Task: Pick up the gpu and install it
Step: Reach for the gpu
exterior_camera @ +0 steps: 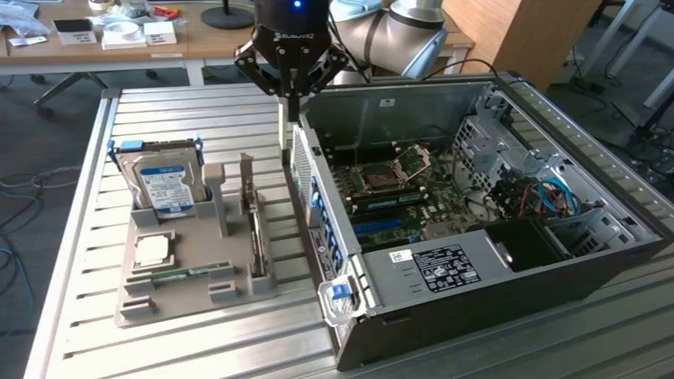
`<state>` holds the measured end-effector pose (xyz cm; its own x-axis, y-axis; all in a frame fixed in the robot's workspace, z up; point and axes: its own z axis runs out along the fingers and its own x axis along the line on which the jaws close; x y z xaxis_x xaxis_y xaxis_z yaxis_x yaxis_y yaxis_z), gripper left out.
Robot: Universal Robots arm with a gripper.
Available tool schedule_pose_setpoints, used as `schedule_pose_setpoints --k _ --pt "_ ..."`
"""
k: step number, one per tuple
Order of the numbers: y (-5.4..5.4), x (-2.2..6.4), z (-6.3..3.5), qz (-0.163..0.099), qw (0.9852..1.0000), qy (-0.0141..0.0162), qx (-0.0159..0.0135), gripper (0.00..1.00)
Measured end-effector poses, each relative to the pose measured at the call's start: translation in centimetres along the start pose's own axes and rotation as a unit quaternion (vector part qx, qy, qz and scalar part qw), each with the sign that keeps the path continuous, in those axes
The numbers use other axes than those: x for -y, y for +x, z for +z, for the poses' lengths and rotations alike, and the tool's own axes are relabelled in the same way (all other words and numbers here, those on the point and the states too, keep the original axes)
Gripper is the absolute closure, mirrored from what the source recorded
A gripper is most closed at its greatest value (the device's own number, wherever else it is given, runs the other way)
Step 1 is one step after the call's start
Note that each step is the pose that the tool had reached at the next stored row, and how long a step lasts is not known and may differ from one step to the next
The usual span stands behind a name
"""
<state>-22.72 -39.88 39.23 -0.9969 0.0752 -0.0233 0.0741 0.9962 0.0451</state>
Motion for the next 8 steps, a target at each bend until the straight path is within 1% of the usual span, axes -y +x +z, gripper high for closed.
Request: schedule_pose_setpoints --k 5,8 --pt "0.87 0.06 -0.02 0.0 1.0 0.0 0.0 0.89" --pt "1.03 0.07 -0.02 0.0 1.0 0.0 0.0 0.89"
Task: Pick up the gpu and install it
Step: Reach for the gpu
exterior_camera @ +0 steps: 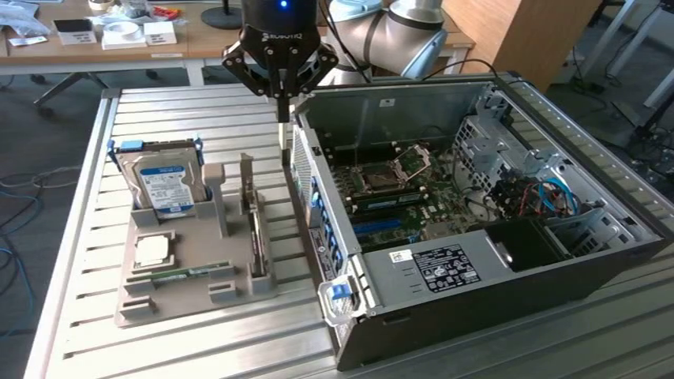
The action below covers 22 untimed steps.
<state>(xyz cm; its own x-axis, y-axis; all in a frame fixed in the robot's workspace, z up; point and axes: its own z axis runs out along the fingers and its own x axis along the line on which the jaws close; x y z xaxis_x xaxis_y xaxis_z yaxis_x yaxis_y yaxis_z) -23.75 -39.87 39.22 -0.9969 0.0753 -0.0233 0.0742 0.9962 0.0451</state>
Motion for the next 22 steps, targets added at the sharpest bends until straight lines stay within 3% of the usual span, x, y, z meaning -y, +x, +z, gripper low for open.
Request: schedule_pose_setpoints --k 11,22 --pt "0.1 0.01 -0.01 0.0 1.0 0.0001 0.0 0.89" --pt "1.6 0.12 0.0 0.0 1.0 0.0 0.0 0.89"
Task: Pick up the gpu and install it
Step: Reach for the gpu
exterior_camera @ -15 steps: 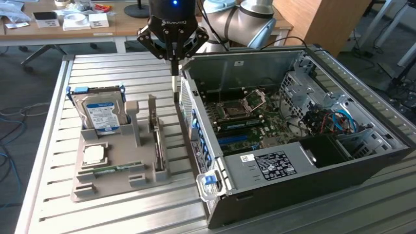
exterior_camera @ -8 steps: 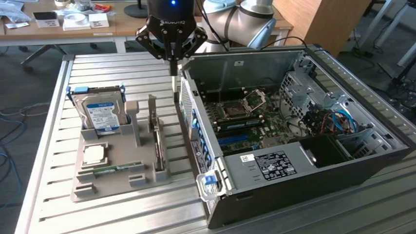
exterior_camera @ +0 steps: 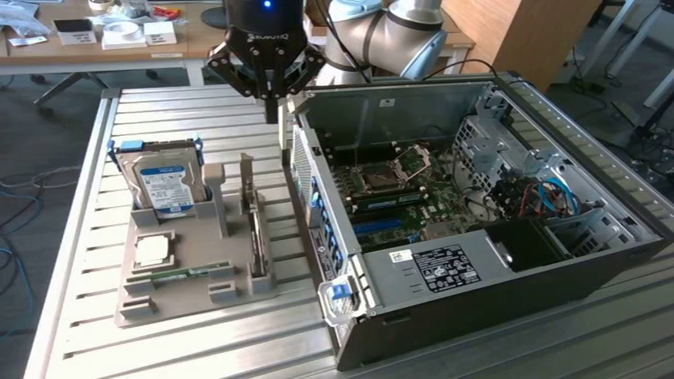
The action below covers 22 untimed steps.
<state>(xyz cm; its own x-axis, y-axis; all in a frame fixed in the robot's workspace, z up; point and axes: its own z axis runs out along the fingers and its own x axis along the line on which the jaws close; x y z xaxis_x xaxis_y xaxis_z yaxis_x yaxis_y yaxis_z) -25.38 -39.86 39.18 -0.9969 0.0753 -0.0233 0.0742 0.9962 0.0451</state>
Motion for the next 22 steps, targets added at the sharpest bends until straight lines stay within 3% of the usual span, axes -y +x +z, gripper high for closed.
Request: schedule_pose_setpoints --k 9,14,22 --pt "1.7 0.11 0.09 0.0 1.0 0.0 0.0 0.89" --pt "2.0 0.24 0.09 0.0 1.0 0.0 0.0 0.89" --pt "2.4 1.78 0.01 0.0 1.0 0.0 0.0 0.89"
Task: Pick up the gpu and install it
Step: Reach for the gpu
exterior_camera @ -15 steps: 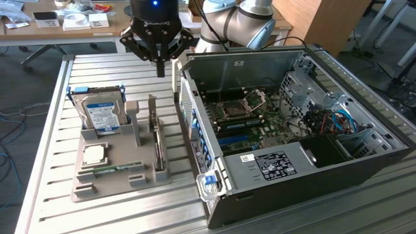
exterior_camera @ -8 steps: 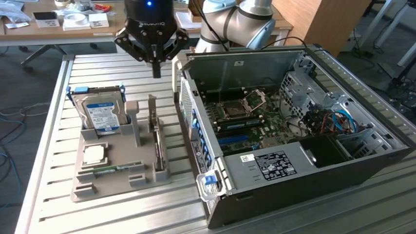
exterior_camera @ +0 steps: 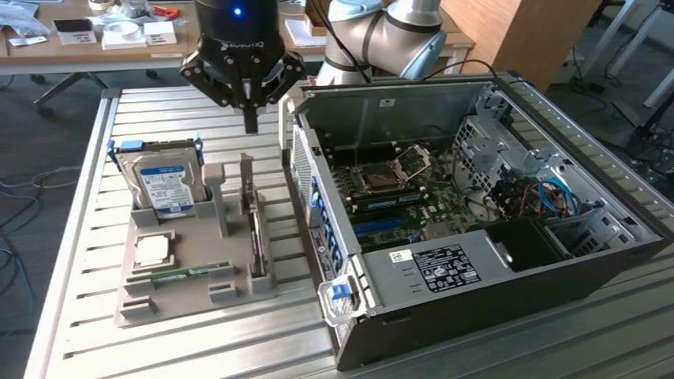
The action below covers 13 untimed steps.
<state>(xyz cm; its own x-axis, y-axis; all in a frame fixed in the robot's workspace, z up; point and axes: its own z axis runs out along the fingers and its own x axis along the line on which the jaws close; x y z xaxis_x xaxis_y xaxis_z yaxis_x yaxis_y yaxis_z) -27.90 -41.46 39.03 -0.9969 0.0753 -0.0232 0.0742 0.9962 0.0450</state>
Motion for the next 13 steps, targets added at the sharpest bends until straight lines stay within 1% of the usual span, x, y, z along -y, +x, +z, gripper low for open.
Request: schedule_pose_setpoints --k 8,10,13 --pt "0.4 1.83 -0.03 0.0 1.0 0.0 0.0 0.89" --pt "0.5 2.16 -0.03 0.0 1.0 0.0 0.0 0.89" --pt "0.8 2.37 -0.01 0.0 1.0 0.0 0.0 0.89"
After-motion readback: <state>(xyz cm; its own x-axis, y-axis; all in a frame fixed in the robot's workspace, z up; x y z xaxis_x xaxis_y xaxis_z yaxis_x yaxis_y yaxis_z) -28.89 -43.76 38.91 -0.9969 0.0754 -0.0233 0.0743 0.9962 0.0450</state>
